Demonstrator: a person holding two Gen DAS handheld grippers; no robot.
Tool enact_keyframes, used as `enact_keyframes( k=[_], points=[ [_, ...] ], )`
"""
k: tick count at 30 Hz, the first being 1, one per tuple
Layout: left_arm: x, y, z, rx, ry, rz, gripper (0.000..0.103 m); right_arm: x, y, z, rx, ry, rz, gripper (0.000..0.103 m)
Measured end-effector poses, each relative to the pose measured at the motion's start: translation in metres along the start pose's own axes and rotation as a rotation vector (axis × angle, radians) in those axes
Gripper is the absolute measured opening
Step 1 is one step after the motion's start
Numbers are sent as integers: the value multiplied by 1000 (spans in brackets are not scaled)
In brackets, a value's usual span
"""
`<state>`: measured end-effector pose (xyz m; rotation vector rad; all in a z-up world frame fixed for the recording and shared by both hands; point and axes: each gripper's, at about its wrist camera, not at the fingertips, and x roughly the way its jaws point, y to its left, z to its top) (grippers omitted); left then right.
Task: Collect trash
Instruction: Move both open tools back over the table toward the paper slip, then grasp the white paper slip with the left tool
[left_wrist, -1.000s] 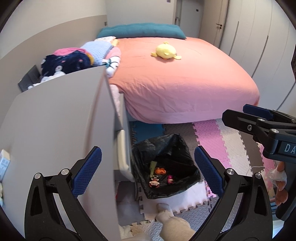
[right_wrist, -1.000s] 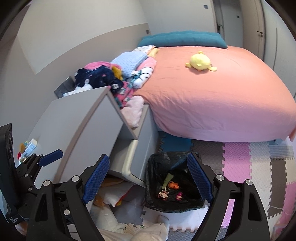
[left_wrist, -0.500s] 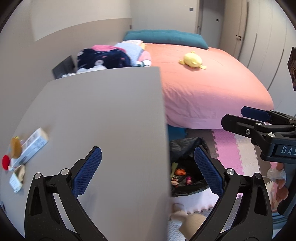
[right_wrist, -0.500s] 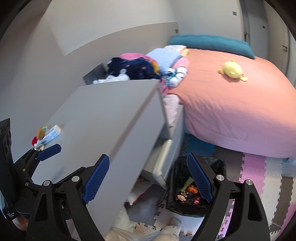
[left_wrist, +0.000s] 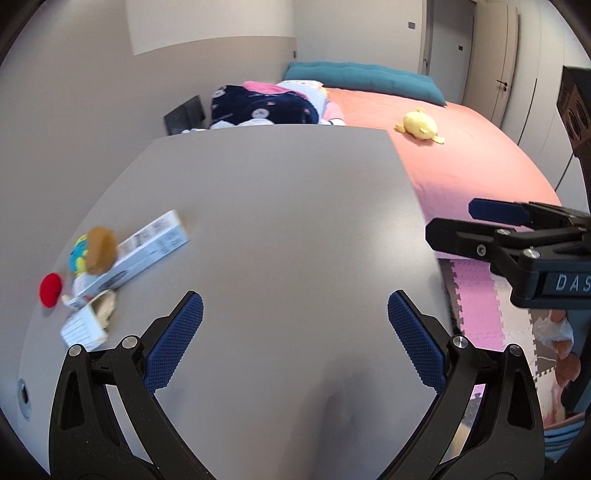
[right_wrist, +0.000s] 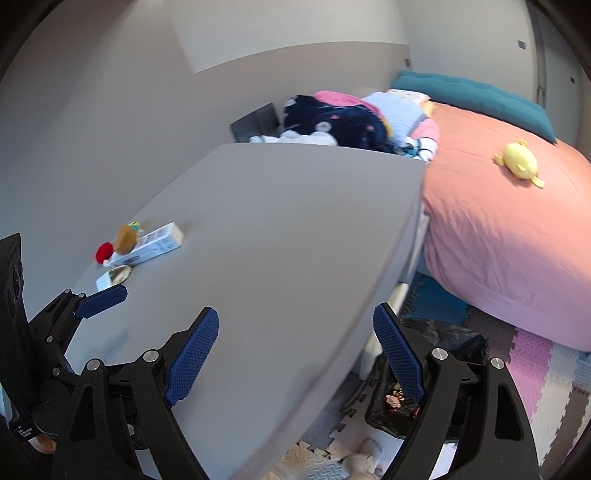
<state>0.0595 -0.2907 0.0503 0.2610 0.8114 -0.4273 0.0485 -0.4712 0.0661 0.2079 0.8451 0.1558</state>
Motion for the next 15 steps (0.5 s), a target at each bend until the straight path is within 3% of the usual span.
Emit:
enact_keyframes(
  k=[15],
  points=[
    [-22,100,-37,-97,11,101,97,32,70,2,-86,55,49,86]
  ],
)
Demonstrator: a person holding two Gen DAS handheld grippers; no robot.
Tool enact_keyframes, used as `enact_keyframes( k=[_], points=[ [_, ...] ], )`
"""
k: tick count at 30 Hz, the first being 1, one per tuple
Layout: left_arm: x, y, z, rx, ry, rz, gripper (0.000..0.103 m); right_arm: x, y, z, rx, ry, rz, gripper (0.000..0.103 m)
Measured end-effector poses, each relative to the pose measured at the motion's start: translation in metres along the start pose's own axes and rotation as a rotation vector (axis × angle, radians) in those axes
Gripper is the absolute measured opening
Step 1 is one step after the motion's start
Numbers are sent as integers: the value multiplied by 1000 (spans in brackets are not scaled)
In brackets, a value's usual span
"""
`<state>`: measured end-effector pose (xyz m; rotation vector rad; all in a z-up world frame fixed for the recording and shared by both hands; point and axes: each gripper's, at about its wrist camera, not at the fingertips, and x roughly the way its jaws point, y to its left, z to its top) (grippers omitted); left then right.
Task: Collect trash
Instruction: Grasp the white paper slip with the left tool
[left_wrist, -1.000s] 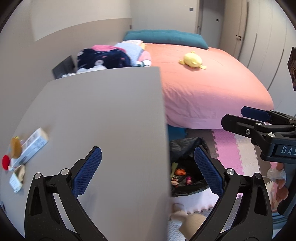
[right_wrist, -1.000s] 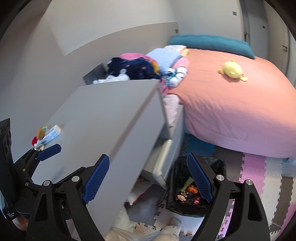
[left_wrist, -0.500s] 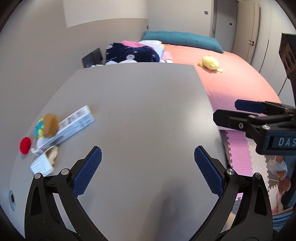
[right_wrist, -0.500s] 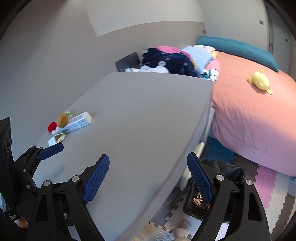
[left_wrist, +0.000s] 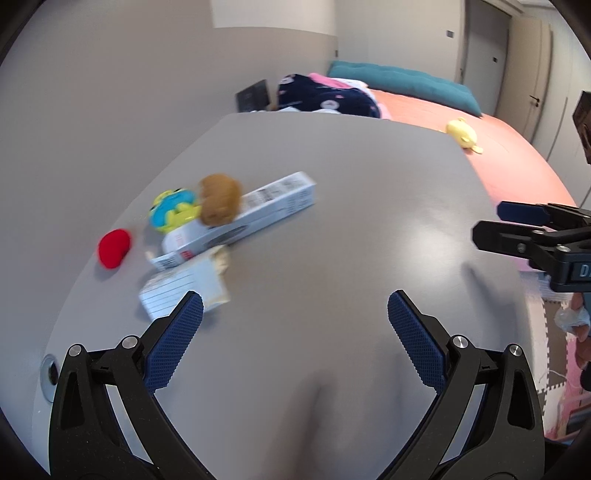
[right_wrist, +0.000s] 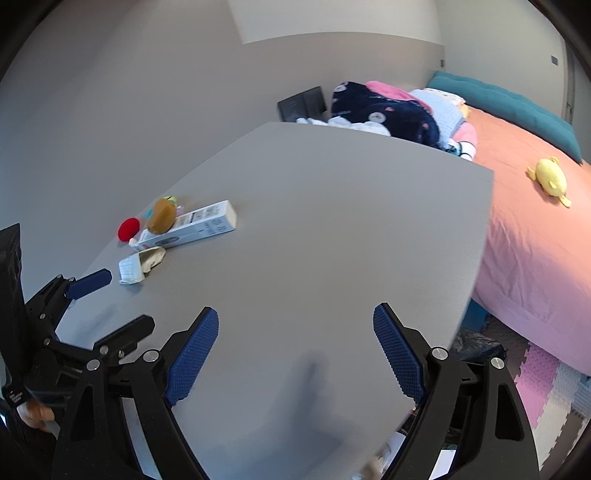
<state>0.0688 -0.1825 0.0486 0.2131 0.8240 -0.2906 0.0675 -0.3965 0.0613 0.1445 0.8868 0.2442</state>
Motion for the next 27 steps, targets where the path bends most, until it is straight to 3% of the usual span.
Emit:
enact_keyframes(
  k=[10,20,22,25,26,27],
  points=[
    [27,58,-1,-165,34,38,97,16,24,4,-40,28,8,86],
    [43,78,1,-253,25,39,96,32,35,12,-61,45,21,86],
    [44,80,2,-257,20,38,93,36,39,14,-65,49,26,86],
    [47,83,2,-263,30,36,75,41,44,17,-71,52,33,86],
    [48,85,2,-267,36,34,65,42,46,17,-72,51,36,86],
    [48,86,2,-272,36,29,64,44,49,18,-74,53,39,86]
  ],
)
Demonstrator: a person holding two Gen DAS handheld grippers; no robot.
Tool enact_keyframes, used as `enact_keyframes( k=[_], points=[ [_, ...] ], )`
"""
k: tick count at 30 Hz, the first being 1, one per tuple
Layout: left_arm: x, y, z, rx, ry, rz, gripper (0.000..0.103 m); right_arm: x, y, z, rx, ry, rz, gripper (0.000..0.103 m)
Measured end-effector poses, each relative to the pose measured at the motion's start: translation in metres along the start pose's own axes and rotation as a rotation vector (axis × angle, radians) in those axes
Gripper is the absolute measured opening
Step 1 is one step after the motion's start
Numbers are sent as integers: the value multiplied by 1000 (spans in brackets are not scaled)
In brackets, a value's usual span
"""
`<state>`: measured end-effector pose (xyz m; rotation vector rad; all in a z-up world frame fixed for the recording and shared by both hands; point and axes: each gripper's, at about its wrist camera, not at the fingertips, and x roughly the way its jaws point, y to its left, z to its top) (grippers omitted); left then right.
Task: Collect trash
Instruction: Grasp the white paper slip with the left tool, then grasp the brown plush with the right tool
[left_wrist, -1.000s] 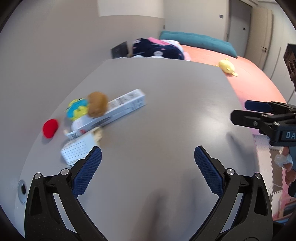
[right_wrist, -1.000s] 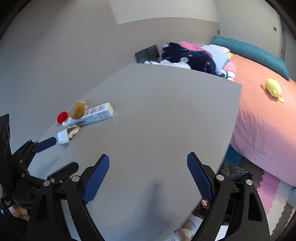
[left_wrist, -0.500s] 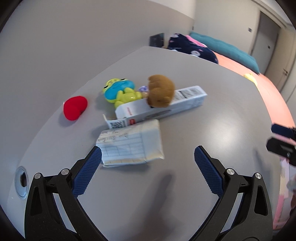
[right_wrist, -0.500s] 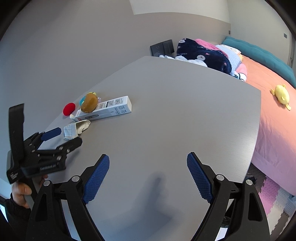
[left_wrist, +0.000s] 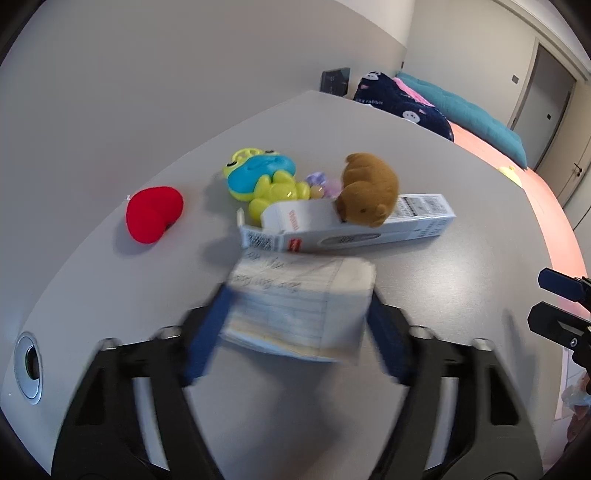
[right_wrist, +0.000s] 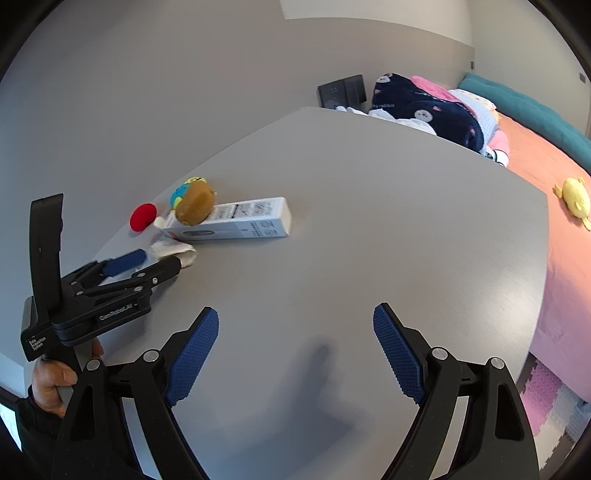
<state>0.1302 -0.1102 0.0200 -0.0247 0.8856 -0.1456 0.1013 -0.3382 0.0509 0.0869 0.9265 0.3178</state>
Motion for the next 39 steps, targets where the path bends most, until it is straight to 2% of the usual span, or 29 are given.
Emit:
enact_keyframes(
  k=[1,3,5,12,18,22,34,37,38,39],
  points=[
    [-1,2,0,-4,-7,-10,60,2,3,2,-3,1,3,86],
    [-5,2,1,8,-30,3,42,4,8,6,-9,-1,10,86],
    [-9,3,1,20,-41,15,32,7,14,10,-15,-3,18,86],
    [-19,9,4,8,-84,5,16,16,41,29,-43,-14,46,85],
    [-29,25,4,-55,-143,-2,11,24,61,47,-71,-22,62,73],
    [-30,30,5,-83,-163,-8,11,34,67,59,-69,-24,69,71],
    [-23,36,8,-98,-144,-8,11,71,79,84,-78,-8,58,66],
    [-21,37,9,-101,-141,-7,11,81,83,88,-80,4,60,56],
    [-21,37,9,-100,-140,-6,11,85,84,89,-86,14,61,46],
    [-20,37,9,-99,-138,-7,10,87,84,89,-90,21,63,43]
  ],
)
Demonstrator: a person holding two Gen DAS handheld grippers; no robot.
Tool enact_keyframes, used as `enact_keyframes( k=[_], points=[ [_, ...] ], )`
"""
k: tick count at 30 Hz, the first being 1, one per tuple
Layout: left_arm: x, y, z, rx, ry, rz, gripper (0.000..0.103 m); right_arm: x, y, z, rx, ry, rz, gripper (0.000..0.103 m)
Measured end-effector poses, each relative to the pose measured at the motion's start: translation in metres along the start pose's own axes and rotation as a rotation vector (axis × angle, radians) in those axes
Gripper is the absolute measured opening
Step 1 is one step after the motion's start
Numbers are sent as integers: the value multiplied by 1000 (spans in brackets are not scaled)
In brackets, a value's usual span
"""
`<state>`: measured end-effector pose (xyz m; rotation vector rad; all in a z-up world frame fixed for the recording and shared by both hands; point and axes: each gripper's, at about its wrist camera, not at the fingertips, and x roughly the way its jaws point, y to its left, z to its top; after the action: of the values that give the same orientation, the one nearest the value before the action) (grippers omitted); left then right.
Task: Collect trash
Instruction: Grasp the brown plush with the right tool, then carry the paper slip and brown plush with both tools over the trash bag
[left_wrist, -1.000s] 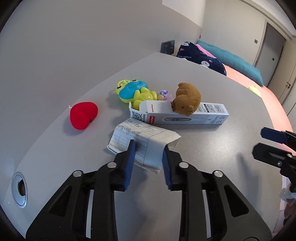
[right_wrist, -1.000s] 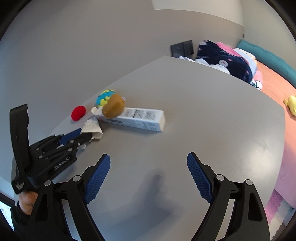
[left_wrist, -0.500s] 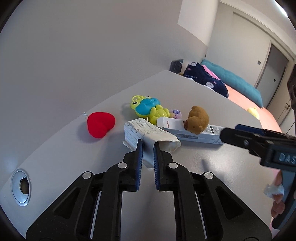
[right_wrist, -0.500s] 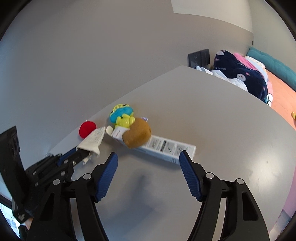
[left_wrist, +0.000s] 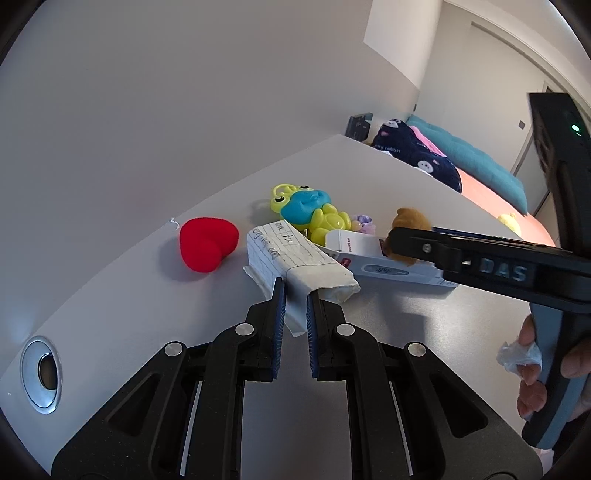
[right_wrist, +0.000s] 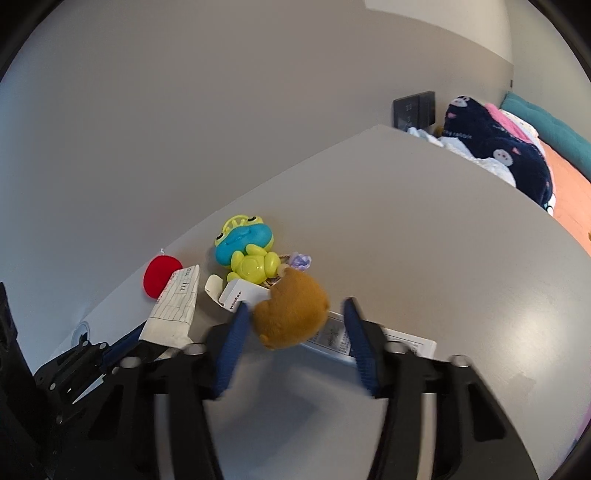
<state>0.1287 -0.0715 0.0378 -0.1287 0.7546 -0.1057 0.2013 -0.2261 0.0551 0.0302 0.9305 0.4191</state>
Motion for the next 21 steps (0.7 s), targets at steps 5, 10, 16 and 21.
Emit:
enact_keyframes(
  k=[5,10,16,21],
  points=[
    [1,1,1,-11,1,-1,11,-9,1,-2,-18,-30,-9,42],
    [2,0,1,-10,2,-6,11,-24,-1,-4,-15,-43,6,42],
    [-3,-8,1,20,-6,2,10,-39,-1,-12,-10,-42,20,42],
    [-9,-16,2,25,-14,-4,10,-54,-3,-20,-29,-45,20,42]
  ],
)
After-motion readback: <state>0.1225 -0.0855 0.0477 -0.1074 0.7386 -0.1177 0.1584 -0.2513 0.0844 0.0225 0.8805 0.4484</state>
